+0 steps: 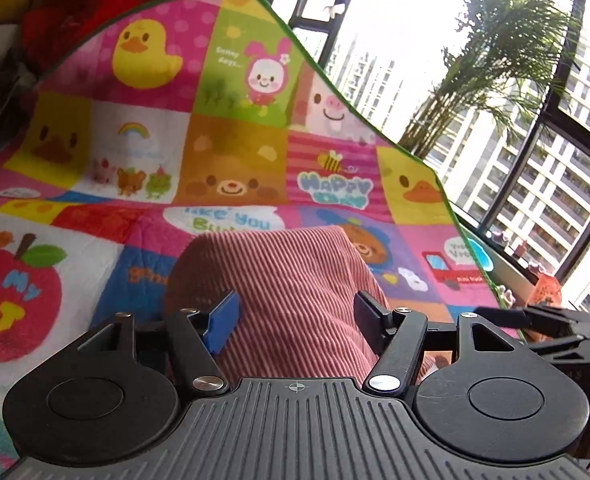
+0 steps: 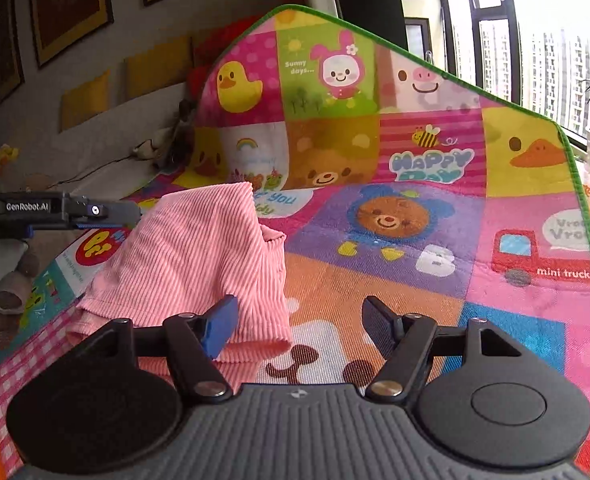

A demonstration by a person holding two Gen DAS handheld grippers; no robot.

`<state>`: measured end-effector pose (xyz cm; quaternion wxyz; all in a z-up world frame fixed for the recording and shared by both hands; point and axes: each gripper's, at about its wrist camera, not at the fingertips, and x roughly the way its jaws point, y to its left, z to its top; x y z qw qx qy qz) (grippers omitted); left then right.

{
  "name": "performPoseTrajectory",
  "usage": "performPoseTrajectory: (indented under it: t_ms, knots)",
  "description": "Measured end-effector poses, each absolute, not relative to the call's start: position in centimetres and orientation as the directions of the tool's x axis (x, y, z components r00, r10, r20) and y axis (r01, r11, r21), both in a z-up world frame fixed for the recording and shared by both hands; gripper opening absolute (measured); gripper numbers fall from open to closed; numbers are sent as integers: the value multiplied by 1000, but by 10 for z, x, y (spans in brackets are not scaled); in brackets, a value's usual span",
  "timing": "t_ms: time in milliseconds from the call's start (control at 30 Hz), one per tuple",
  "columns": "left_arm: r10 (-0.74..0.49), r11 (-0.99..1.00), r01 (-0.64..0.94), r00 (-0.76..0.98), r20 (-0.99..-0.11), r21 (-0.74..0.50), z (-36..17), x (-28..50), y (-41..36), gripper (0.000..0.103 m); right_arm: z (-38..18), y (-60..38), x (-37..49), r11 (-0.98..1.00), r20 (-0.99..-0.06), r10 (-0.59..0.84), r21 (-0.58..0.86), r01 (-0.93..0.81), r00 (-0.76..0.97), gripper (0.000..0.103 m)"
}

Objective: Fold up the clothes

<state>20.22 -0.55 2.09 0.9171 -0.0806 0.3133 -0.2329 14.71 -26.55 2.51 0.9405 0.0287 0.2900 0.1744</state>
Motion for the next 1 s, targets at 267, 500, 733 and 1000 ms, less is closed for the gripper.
performPoseTrajectory:
  t_ms: [267,500,733,1000]
  knots:
    - [-468,874,448,676,-569,-188,-2,182,-28,73,54,-218,222,892,-473,451,207,-402,757,69]
    - [-503,856,467,657,-561,-221,-1,180,-23,74,10,-184,282,939,-635,323,125,-320,701,69]
    - [-558,828,481,650,-516,-290,9,172,-7,86,-10,-198,254,945,-676,253,19,-326,693,69]
    - [-447,894,336,720,-532,-297,9,181,33,86,19,-251,211,922,-595,387,228,-313,705,69]
